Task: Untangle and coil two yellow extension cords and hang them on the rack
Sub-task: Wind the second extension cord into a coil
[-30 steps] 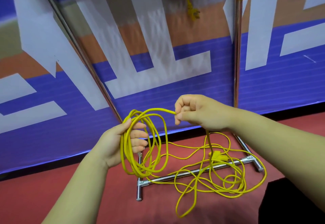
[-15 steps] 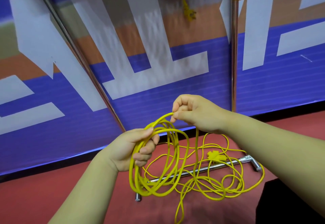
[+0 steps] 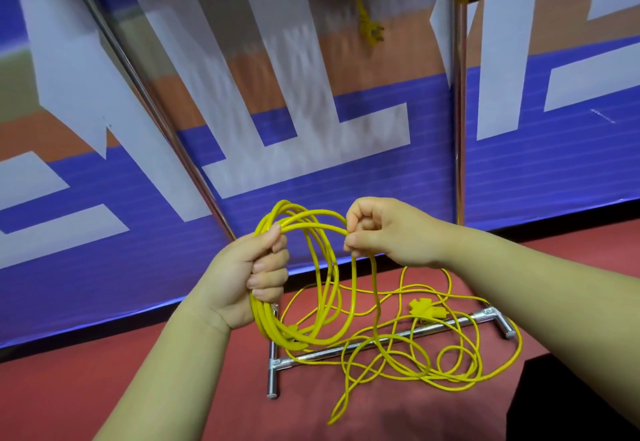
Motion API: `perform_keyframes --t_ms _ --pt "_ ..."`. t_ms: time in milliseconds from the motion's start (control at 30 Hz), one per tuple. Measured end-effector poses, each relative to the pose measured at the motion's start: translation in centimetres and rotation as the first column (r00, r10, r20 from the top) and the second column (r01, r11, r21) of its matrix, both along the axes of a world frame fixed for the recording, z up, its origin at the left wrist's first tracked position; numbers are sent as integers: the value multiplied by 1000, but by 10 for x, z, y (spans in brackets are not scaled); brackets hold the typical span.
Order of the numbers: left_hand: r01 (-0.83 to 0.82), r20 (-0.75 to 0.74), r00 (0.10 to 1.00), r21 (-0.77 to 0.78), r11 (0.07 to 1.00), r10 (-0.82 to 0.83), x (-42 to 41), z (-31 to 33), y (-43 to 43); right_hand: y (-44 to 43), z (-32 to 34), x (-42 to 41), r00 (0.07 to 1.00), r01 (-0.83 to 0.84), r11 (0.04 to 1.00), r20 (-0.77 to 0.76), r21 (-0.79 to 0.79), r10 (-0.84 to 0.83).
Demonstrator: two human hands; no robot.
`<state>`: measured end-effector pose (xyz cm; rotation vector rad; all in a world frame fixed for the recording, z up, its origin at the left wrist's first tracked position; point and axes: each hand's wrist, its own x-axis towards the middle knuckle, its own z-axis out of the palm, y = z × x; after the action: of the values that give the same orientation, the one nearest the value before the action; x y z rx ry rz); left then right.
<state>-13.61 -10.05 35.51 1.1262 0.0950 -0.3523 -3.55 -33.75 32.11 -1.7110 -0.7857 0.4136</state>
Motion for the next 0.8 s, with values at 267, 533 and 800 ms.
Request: perform_keyframes --t_ms 267,533,800 --pt "-140 149 976 -118 983 157 0 -1 10 5 -11 -4 995 -86 984 36 -156 92" --pt "-349 178 937 475 808 299 3 -36 -8 11 7 -14 982 96 988 -173 122 -75" --pt "-138 75 990 533 835 116 7 -63 -31 23 17 -23 955 204 936 -270 287 -125"
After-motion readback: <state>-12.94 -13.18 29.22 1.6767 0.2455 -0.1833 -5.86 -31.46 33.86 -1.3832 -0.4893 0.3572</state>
